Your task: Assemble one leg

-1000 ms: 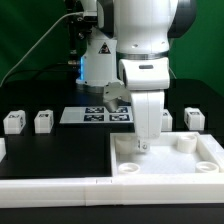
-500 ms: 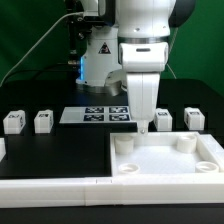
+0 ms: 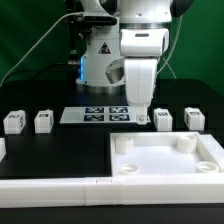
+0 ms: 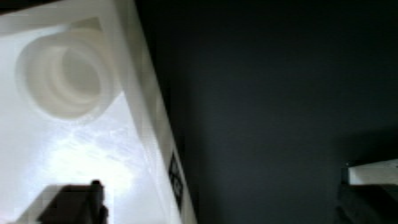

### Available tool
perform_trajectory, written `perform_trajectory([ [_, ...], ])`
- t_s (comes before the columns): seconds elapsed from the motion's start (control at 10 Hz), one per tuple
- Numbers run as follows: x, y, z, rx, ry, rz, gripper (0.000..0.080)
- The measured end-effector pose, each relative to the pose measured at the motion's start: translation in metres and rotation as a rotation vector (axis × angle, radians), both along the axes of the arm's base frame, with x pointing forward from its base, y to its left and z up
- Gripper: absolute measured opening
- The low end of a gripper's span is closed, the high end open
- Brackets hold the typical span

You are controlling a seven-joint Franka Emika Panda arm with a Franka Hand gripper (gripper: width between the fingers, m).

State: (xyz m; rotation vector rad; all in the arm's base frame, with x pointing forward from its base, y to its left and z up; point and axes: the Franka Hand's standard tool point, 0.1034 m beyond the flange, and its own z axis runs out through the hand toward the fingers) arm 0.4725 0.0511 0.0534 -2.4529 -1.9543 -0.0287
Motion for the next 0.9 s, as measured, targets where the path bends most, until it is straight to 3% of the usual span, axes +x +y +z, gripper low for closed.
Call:
perform_trajectory([
  [0.3,-0.001,0.0,-0.001,0.01,0.007,-0.229,0.0649],
  [0.5,-0.009,0.002,-0.005,0.03,0.025,-0.554,0.0649],
  [0.9,-0.017,0.035,-0.006,0.043,0.062,-1.103,0.0649],
])
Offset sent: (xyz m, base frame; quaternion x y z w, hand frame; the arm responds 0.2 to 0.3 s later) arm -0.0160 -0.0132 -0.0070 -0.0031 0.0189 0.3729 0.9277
